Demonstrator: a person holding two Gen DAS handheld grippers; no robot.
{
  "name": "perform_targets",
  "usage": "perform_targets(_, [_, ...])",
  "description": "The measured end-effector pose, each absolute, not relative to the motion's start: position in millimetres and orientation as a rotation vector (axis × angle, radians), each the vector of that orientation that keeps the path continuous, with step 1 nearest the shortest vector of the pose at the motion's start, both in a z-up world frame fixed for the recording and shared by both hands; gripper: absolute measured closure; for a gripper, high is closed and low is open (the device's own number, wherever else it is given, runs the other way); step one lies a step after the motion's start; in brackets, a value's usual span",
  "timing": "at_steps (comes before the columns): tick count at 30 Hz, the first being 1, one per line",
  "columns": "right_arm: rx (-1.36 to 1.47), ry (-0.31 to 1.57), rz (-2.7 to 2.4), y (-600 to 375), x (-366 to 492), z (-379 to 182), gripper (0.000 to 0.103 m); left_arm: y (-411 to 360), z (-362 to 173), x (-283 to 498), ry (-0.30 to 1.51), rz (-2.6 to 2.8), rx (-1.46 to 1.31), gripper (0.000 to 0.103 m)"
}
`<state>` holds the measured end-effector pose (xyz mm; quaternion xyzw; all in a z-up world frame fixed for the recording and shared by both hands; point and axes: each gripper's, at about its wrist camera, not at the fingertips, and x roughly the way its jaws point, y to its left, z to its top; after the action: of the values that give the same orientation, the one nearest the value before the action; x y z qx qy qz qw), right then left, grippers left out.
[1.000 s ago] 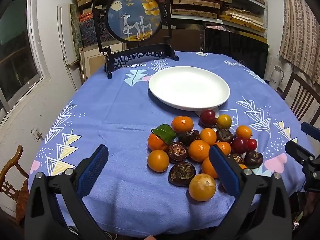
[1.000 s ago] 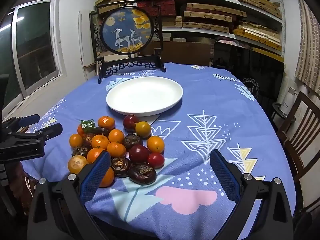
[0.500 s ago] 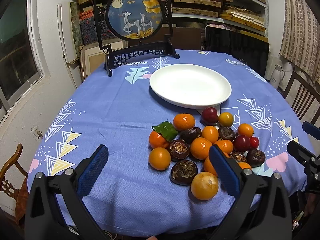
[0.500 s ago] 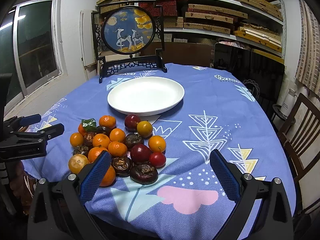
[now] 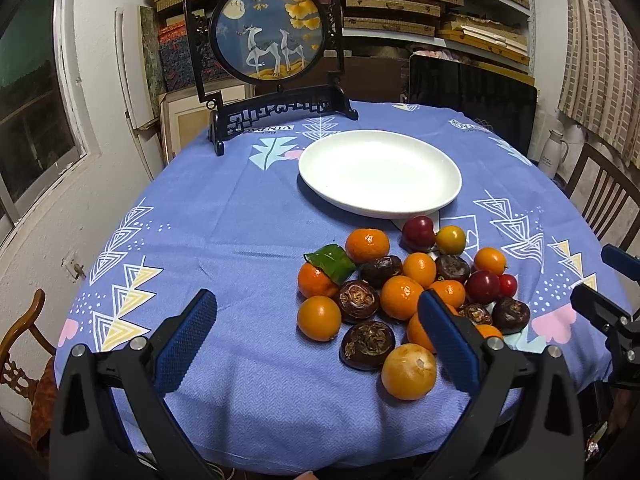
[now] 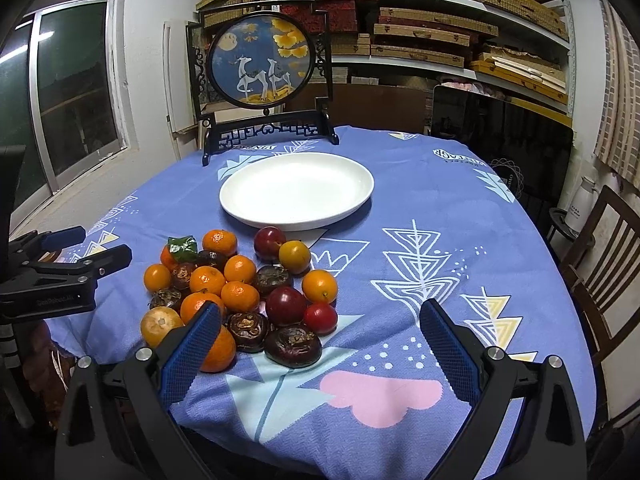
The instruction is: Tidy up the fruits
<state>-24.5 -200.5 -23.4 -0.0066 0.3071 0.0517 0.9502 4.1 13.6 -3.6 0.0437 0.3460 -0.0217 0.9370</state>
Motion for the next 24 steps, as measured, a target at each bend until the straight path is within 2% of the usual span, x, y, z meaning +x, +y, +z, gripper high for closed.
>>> perform_targets(24, [-0.016, 0.627, 0.109, -198.3, -25.5, -24.0, 0.003, 15.5, -10.1, 8.9, 0.729, -0.033, 0.088, 0.004])
